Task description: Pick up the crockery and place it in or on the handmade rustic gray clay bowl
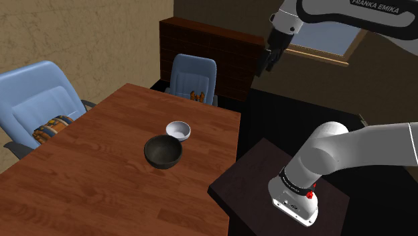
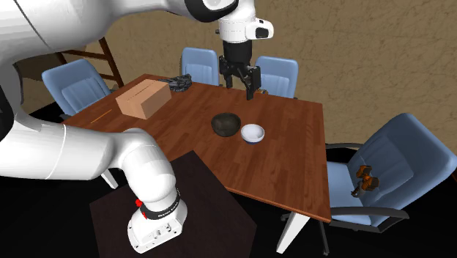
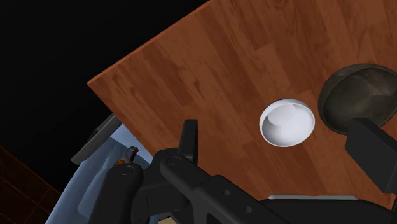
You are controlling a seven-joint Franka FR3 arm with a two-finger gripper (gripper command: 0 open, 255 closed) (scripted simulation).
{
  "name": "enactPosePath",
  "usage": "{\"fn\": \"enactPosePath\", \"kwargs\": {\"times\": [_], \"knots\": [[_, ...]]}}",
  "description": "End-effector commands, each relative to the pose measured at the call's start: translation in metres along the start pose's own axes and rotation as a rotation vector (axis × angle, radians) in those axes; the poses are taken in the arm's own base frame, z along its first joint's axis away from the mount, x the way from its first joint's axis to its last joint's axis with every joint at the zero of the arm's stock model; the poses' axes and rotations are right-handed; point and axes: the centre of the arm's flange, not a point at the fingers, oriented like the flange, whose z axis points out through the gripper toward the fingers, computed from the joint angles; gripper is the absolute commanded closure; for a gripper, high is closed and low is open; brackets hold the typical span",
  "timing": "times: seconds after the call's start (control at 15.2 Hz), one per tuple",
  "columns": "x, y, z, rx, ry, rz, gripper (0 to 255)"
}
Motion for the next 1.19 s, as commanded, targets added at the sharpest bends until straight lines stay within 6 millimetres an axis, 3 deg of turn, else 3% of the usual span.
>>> {"fn": "enactPosePath", "kwargs": {"times": [0.0,1.12], "knots": [[0.0,0.0,0.0,0.0,0.0,0.0,0],[0.101,-0.042,0.193,0.016,0.024,0.034,0]]}}
